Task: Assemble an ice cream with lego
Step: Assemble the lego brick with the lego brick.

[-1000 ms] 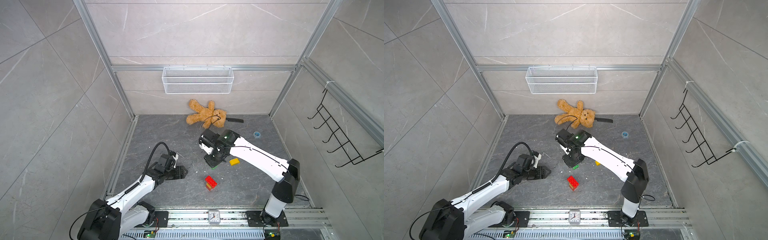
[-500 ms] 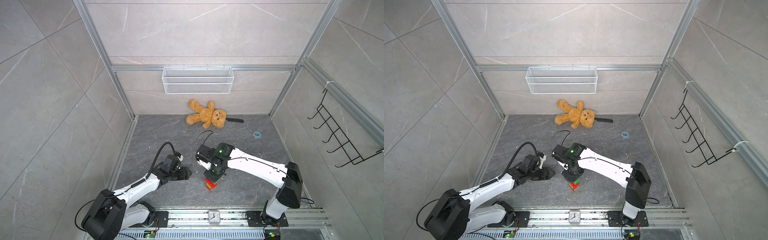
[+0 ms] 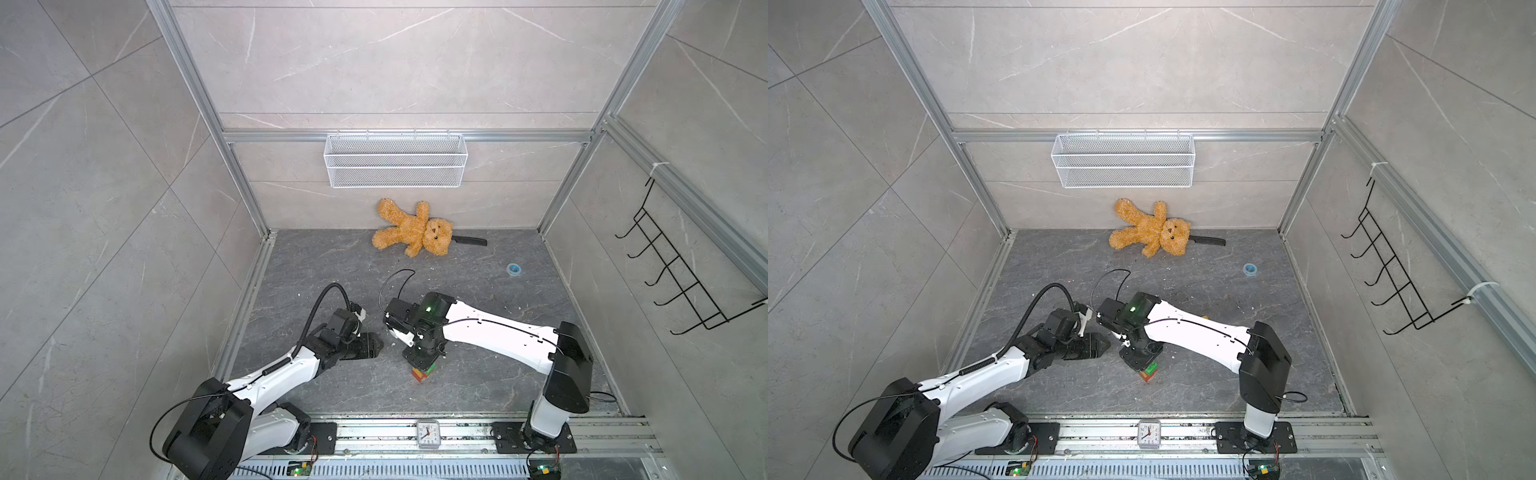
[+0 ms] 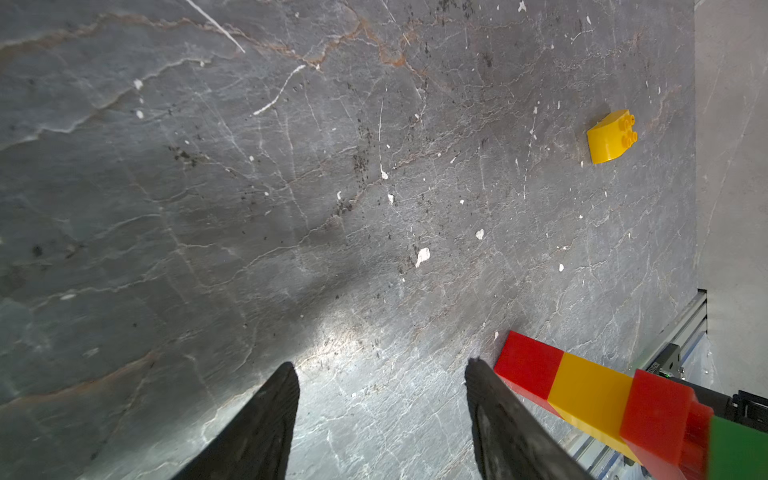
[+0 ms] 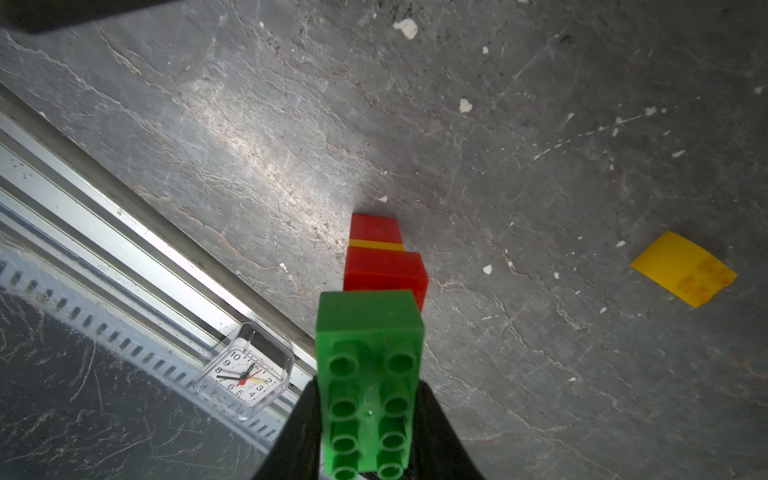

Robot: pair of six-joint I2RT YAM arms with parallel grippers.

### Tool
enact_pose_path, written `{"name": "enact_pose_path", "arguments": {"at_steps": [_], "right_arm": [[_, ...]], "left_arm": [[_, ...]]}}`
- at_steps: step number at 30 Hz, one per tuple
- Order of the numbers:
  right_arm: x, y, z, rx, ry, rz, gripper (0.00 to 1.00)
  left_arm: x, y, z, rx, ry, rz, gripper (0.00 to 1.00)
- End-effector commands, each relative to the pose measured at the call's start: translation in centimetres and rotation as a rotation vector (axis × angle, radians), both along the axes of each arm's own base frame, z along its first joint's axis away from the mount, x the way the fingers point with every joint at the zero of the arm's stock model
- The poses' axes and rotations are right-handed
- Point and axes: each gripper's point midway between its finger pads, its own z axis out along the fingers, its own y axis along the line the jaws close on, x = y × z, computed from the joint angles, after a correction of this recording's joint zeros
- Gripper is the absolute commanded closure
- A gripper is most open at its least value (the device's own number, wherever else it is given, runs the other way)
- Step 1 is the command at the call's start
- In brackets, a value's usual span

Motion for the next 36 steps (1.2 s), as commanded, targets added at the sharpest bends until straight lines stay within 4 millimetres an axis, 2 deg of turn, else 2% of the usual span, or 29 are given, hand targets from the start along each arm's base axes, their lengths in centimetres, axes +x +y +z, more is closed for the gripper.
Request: {"name": "enact_pose_path", "arguments": {"at_steps": [1,11,19,26,36], "right_arm": [[-0.2,-0.6,-0.8,-0.047,-0.001,-0.012,0.9],[1.0,-0.8,0.0,-0.062,-0.065,-0.053,0.91],[0.4,-0.1,1.7,0.029,-0.058,-0.08,0.92],[-0.1,-1.4,0.9,-0.037,-0.036,-0.001,0.92],[-0.8,-0.8,-0.1,-0.029,0.016,-0.005,0.93]], "left_arm": [[0.3,-0.3,0.6,-0.014,-0.021,0.0,0.34],[0.2,0.2,1.2,0.002,-0.037,0.006,0.35],[0.0,0.3,1.1,0.004,-0.036,0.007,0.35],[0.1,0.2,0.9,0.006,-0.029,0.003,0.35],[0.1,0.3,0.9,0.002,-0.031,0.01,0.35]]}}
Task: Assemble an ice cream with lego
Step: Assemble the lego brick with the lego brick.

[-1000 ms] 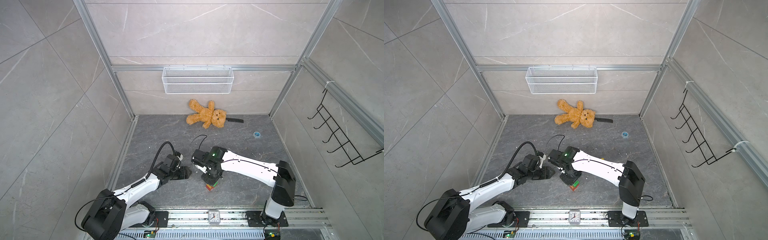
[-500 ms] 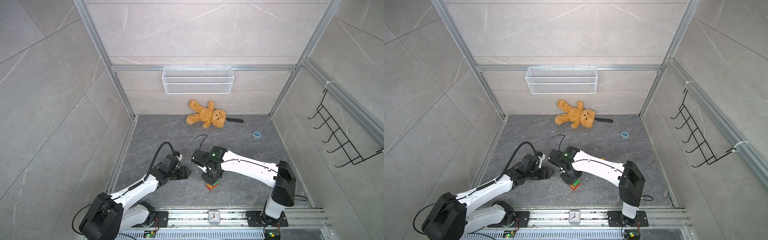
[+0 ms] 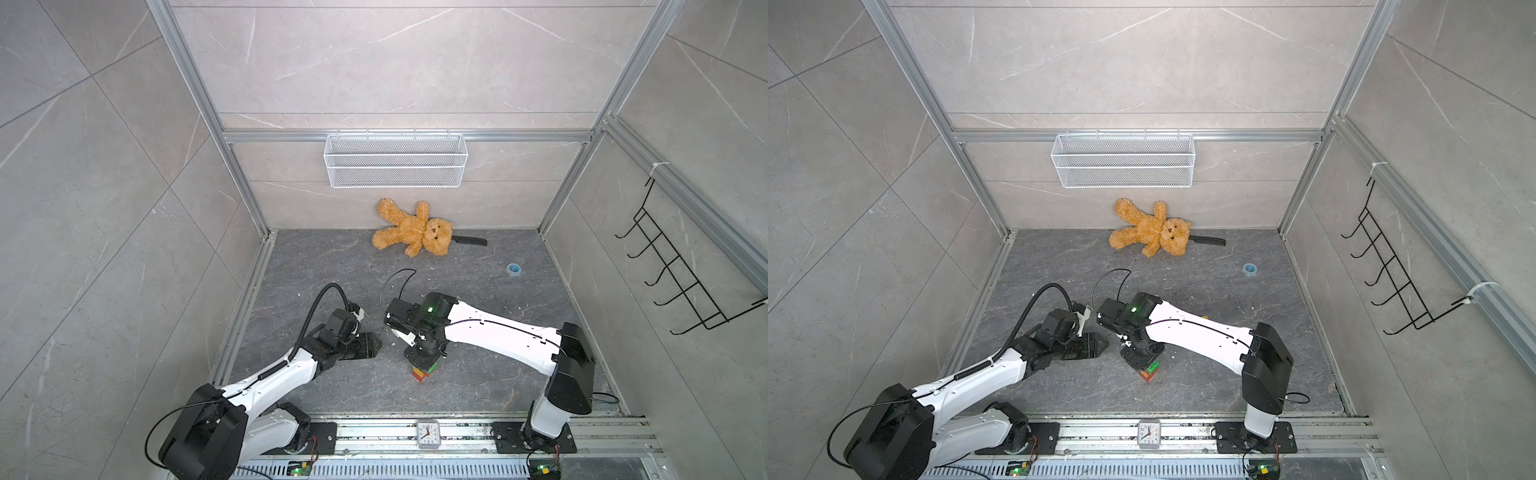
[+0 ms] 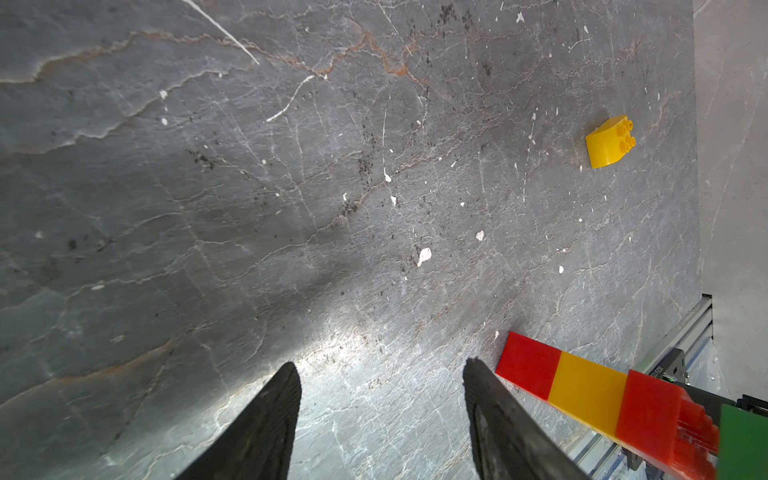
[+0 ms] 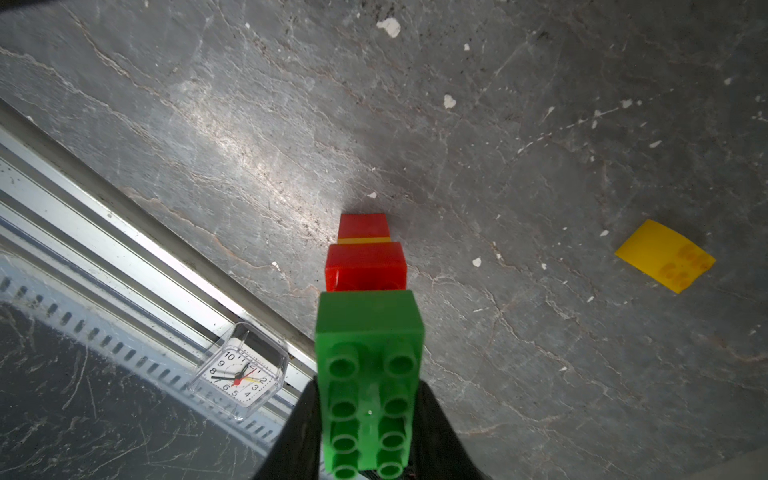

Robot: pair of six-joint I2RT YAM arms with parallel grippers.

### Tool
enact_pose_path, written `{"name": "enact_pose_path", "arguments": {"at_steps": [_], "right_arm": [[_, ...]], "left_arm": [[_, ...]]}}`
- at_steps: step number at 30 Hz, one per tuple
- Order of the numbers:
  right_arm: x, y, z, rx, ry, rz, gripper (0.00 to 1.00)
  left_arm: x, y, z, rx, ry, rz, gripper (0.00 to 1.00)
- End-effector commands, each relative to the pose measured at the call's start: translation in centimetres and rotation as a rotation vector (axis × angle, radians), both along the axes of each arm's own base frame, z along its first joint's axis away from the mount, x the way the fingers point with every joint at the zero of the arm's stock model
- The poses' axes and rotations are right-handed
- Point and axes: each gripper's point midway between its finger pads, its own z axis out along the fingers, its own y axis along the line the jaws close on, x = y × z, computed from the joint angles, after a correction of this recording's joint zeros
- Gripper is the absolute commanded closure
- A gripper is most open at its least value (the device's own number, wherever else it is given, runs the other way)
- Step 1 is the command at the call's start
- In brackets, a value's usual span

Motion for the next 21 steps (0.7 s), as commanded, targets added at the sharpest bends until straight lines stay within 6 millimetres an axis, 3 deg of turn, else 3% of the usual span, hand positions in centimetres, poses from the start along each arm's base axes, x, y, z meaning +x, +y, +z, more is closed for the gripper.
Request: {"name": "enact_pose_path", "arguments": {"at_steps": [1,13,21], "right_arm": [[-0.75,-0.45,-0.79,-0.032,0.037,0.009,0.93],[-0.59,-1.0,-1.69,-0.093,0.043,0.008,0.93],[-0.01,-0.21,-0.83,-0.084,0.03,0.032,0.94]], "left_arm": [[0.13,-0.15,0.49,-0.006,-0.014,-0.002,0.35],[-0.01,0.02,0.6,-0.004,-0.02,-0.001,0.35],[-0.04,0.12,0.74,-0.002,-0.026,0.0,0.35]]}}
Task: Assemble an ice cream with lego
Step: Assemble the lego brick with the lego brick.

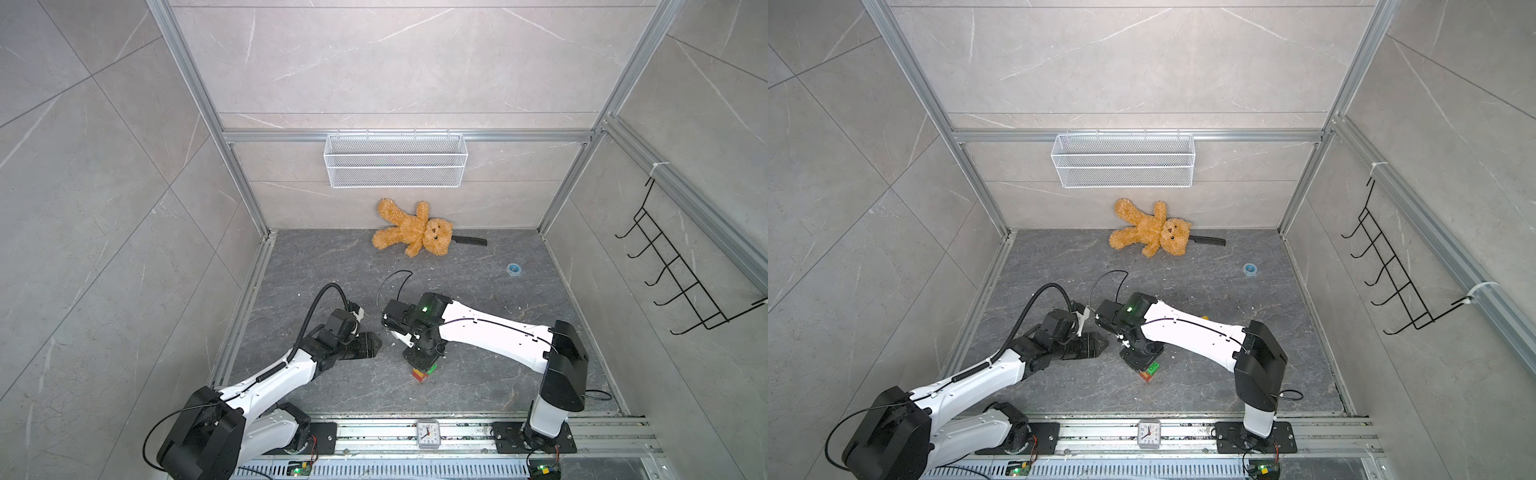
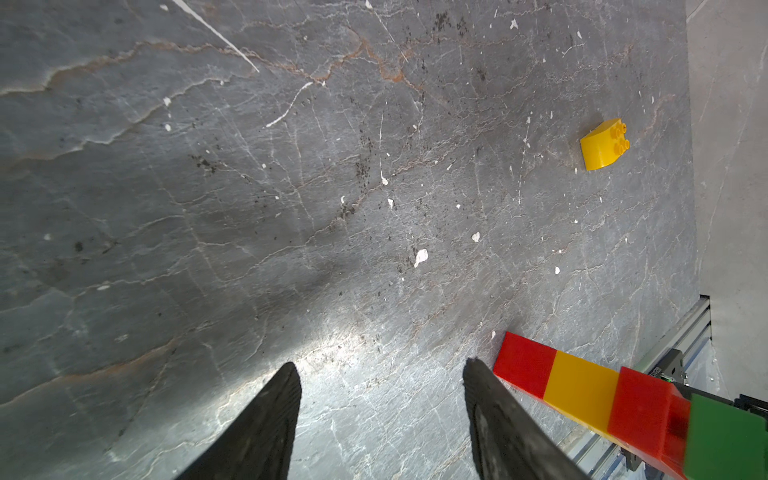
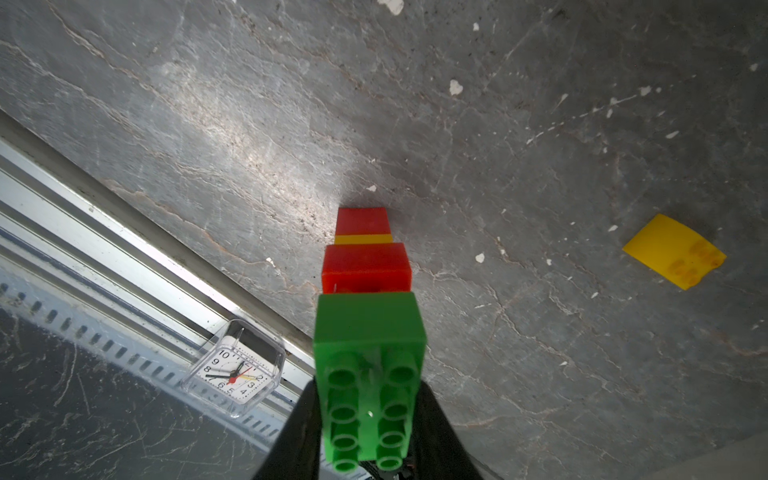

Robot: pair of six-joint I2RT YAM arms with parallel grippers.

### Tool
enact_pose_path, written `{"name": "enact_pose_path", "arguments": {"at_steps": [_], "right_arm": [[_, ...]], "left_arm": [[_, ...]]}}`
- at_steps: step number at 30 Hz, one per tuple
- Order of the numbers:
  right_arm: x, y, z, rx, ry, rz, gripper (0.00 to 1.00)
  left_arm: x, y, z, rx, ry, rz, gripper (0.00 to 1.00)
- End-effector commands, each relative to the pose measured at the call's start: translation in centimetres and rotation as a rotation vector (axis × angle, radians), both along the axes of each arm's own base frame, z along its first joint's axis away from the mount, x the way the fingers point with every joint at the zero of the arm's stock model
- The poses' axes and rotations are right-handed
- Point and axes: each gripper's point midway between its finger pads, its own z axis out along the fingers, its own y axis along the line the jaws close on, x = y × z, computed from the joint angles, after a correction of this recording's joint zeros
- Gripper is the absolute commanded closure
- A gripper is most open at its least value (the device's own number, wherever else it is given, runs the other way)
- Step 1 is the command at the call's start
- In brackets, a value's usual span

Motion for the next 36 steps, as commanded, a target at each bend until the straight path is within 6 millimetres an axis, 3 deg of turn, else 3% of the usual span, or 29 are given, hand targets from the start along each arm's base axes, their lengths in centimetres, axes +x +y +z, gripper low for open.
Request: {"name": "enact_pose_path", "arguments": {"at_steps": [1,13,26,31,36], "right_arm": [[-0.1,-0.2,-0.1,-0.041,0.012,0.028,0.93],[0.0,-0.2,1.0,-0.041,0.009,0.042,0.94],[-0.2,0.4,-0.2,-0.051,0.045,0.057,0.95],[-0.7,-0.3,-0.8,-0.085,0.076,0.061,0.95],[-0.1,0.1,1.0,-0.056,0.036,0.064,0.96]], "left_arm": [[-0.1,0.1,0.3,0.005,-0.012,0.0,0.35],[-0.1,0.1,0.2,0.005,-0.014,-0.001,0.35],[-0.3,0.4,0.3,0.012,-0.015,0.005,0.35],[-0.3,0.5,0.3,0.013,-0.017,0.009,0.35],[-0.3,0.5,0.4,0.013,-0.017,0.006,0.35]]}}
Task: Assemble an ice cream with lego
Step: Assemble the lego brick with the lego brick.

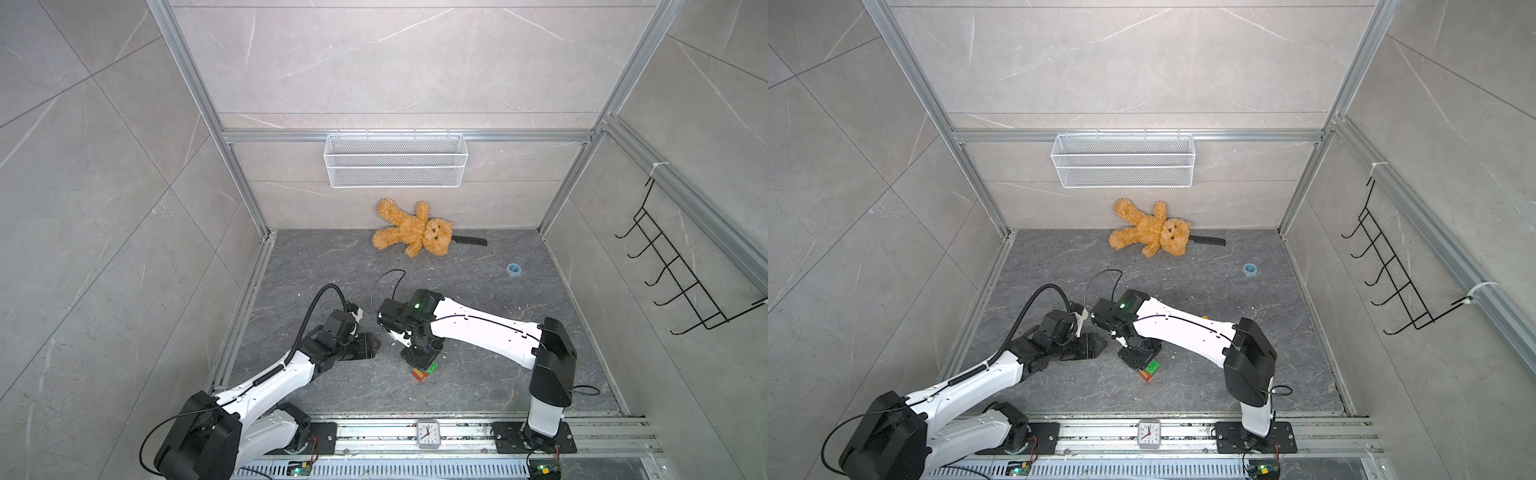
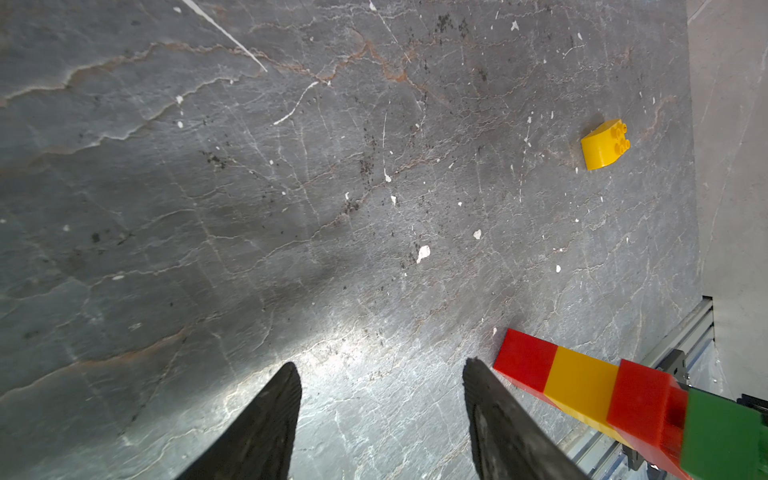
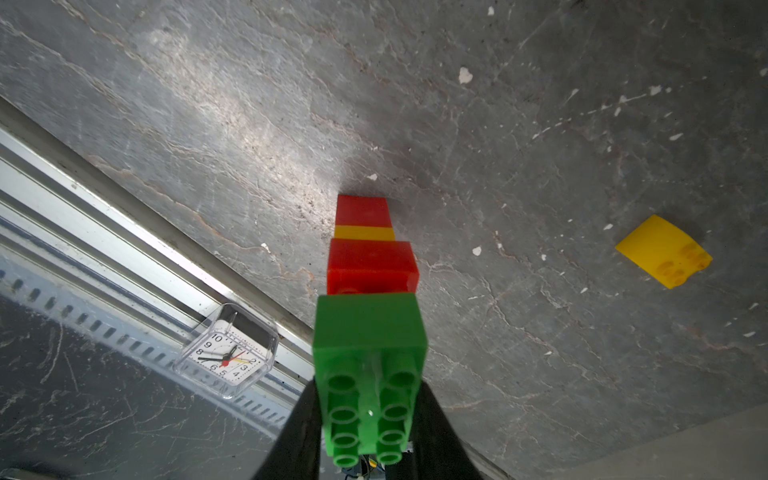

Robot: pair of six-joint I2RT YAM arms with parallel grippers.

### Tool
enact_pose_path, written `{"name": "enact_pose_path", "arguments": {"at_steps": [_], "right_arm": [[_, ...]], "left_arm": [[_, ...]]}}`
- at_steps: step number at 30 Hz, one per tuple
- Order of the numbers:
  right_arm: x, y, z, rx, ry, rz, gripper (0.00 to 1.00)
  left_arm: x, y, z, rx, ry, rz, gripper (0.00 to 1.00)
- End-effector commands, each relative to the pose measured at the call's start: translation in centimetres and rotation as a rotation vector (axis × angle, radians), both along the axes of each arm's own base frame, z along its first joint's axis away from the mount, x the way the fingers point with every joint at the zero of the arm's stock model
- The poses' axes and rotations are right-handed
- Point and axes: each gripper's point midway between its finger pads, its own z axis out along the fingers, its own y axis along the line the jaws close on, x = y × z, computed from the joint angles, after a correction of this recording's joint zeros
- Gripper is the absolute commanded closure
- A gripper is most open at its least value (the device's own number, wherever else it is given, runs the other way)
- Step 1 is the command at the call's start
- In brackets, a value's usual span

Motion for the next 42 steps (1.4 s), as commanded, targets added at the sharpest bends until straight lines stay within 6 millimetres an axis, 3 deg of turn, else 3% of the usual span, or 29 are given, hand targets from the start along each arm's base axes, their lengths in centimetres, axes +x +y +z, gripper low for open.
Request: {"name": "enact_pose_path", "arguments": {"at_steps": [1,6,27,42], "right_arm": [[0.1,0.1,1.2,-0.003,-0.008,0.023,0.95],[0.1,0.2,1.5,-0.007,-0.005,0.028,0.96],[-0.6,-0.5,-1.0,-0.114,0.067,-0.019,0.96],[0.2,0.4,0.1,-0.083,0.037,-0.007,0.96]], "left_arm": [[0.0,0.1,0.3,0.004,-0.015,0.002,0.35],[0.0,0.1,0.2,0.003,-0.014,0.0,0.35],[-0.2,0.4,0.6,0.005,-0.025,0.003,0.35],[-0.1,0.4,0.4,0.012,-0.025,-0.002,0.35]]}}
